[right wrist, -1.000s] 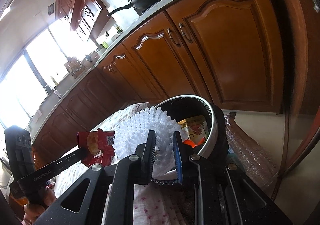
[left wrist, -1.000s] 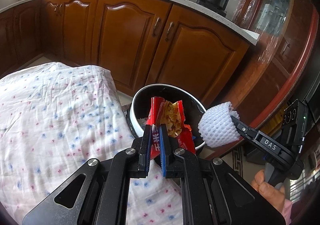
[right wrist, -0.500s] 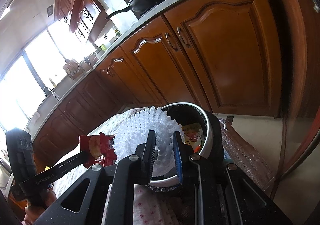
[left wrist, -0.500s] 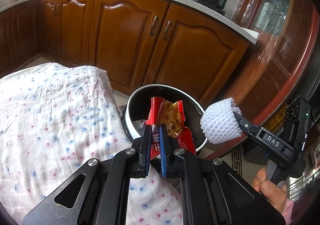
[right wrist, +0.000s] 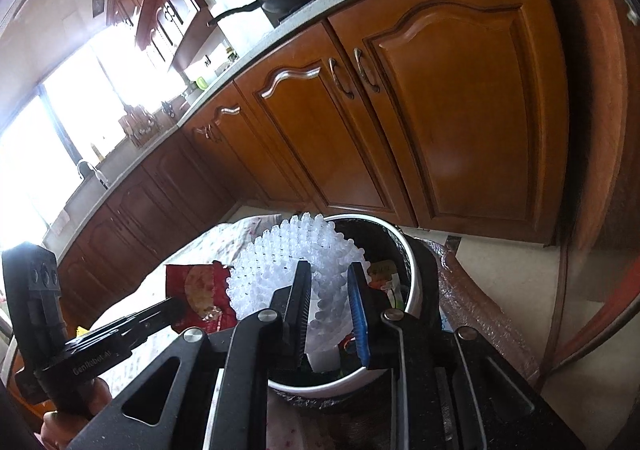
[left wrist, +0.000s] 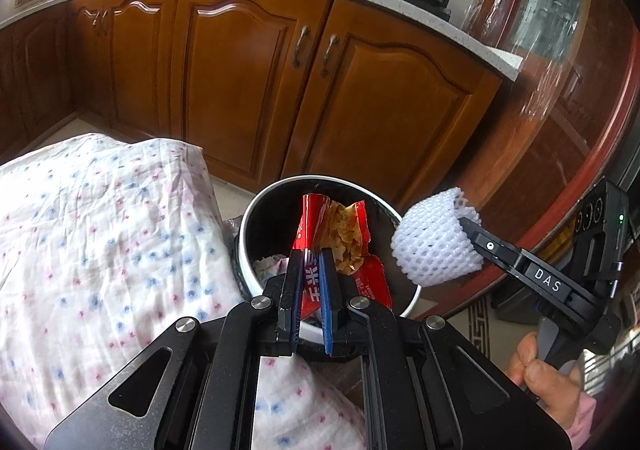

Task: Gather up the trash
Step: 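Lower both items into the bin and open both grippers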

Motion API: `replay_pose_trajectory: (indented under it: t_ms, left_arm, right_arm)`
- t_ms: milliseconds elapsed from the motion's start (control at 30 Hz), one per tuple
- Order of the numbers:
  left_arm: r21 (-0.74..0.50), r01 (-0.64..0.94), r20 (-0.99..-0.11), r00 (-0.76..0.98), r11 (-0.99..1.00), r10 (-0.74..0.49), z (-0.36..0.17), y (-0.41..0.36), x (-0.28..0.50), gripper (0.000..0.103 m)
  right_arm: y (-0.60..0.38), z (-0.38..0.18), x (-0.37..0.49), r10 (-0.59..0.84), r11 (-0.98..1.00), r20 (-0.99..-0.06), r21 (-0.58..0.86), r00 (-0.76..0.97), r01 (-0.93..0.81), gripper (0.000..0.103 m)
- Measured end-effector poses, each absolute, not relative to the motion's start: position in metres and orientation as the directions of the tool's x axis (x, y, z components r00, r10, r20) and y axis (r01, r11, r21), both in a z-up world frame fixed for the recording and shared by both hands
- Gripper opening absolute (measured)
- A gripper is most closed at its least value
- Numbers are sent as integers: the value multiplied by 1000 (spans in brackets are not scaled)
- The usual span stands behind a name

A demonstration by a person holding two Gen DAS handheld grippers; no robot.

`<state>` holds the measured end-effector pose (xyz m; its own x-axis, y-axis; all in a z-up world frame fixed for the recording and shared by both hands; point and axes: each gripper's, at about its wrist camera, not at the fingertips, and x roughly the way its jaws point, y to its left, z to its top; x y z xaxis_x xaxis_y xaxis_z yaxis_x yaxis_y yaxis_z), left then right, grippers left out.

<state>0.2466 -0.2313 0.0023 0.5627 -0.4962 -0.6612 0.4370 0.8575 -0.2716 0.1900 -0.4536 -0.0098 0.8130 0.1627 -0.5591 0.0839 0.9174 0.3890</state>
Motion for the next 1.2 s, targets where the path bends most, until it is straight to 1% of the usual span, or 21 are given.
replay_pose_trajectory:
  t_ms: [800,1200]
  left_arm:
    - [-219,423,-750,503,879,-429,-29,-266,287,7]
    - [-220,414,-770,482,883,-418,-33,-270,295,8]
  right_arm:
    - [-444,-26,238,132,948,-663,301,737,101,22]
    - [-447,-32,246,134,948,-681,301,720,107,22]
